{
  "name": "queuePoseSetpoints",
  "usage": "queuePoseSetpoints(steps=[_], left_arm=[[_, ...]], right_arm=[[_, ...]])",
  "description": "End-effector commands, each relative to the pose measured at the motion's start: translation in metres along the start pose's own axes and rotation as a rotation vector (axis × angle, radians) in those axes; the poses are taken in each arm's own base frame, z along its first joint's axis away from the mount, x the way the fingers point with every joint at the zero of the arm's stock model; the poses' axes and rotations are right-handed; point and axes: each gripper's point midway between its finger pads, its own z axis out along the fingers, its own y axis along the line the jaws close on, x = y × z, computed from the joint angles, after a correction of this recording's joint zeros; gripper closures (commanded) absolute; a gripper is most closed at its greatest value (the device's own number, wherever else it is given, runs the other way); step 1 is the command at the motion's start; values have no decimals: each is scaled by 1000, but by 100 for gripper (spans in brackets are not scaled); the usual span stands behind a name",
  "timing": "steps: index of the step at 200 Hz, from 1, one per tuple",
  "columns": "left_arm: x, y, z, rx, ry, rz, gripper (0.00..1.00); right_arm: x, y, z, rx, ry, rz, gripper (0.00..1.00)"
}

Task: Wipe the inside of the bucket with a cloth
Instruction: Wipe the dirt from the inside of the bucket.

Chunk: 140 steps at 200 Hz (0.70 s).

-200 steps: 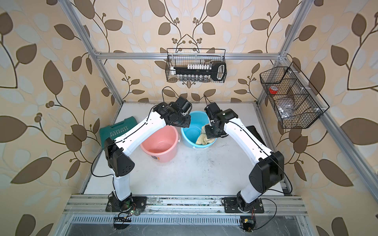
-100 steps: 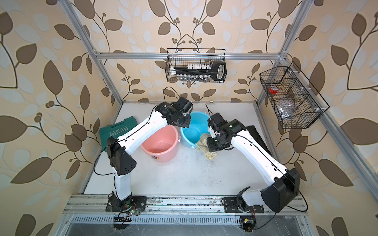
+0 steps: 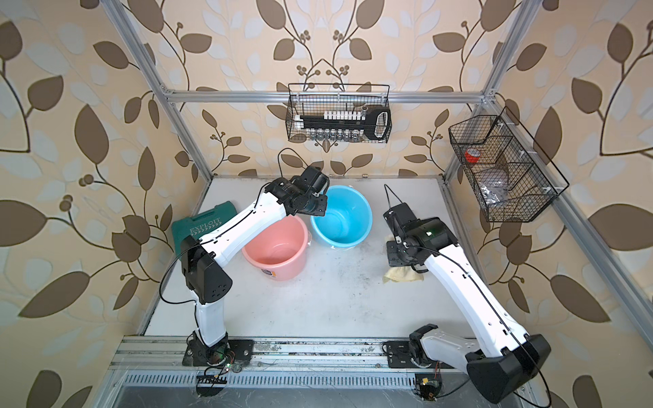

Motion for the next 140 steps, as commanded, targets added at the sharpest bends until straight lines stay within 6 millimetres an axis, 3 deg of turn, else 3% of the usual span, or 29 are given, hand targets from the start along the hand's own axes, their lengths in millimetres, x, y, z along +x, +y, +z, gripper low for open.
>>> queuePoseSetpoints(steps=[1,26,46,94,123,140], left_arm=[[-20,-12,-33,106,-91,-23,100],[-9,-21,-28,167,-65,-29,100],[-1,-25,-26,194,-33,-29,100],[9,-43,-36,327,1,-73,100],[9,-47,-38,346,25,-97,100],[8,-50,-38,353,36,-96,100]], right_arm=[[-49,45,-36,-268,-202,-8,100],[-84,75,-53,-416,-295,-17,100],[-106,88,-38,-420,-298,-30,100],[-130,113,44,-350,-164,-80,100],[-112,109,100,-247,-23,-106,100],[-97,111,121,-219,32,-137,100]])
